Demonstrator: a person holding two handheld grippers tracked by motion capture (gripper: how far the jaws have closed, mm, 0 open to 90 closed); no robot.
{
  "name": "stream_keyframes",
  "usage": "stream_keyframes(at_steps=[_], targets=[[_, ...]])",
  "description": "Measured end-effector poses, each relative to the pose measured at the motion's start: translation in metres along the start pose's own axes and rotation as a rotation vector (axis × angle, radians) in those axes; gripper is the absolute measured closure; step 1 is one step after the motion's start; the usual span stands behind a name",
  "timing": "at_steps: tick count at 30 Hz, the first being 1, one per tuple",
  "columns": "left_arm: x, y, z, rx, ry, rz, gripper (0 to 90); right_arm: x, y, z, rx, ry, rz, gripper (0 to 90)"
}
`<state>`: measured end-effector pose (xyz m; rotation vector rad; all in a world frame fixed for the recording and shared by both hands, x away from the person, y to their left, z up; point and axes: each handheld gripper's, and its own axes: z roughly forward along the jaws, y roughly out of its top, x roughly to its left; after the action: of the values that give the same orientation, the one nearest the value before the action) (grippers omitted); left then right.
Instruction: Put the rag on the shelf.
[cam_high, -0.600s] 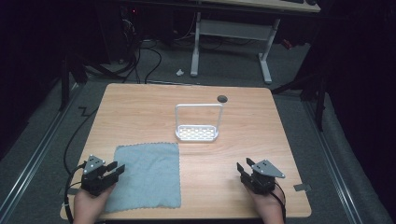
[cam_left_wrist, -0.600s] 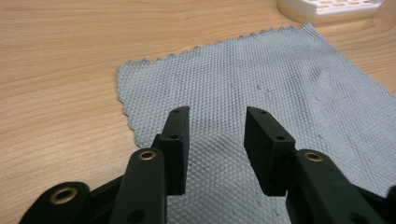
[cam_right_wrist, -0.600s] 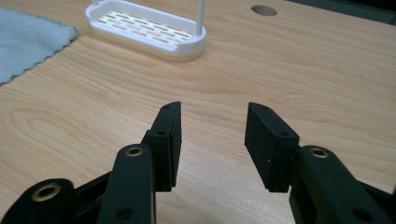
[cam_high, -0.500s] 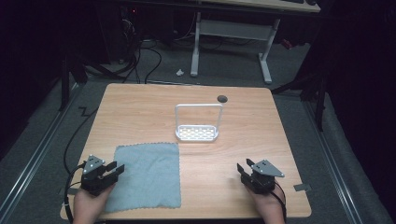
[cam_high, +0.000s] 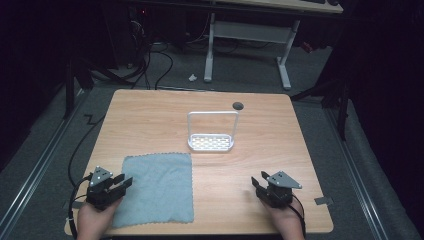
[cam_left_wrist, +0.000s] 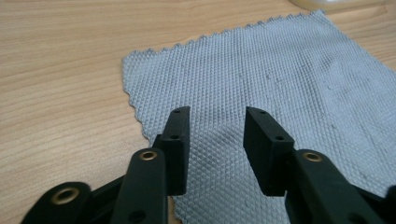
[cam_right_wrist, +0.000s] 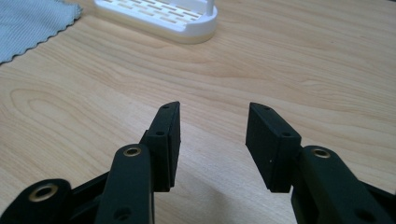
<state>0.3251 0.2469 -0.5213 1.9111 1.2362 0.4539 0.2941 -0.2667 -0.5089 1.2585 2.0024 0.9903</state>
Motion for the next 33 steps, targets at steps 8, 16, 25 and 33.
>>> stream_keyframes(at_steps=[8,16,25,33], targets=[[-0.005,-0.003,0.001,0.092,0.044,0.063,89.9,0.005,0.002,0.005,0.006,0.019,-0.023,60.5],[-0.020,-0.006,0.009,0.096,0.025,0.151,89.9,0.010,0.004,0.008,0.011,0.048,-0.039,61.3],[-0.039,-0.005,0.015,0.090,-0.001,0.202,89.8,0.037,0.012,0.018,0.015,0.154,-0.075,82.0],[-0.039,-0.006,0.014,0.088,-0.007,0.196,89.8,0.099,0.036,0.047,0.025,0.321,-0.145,90.0]])
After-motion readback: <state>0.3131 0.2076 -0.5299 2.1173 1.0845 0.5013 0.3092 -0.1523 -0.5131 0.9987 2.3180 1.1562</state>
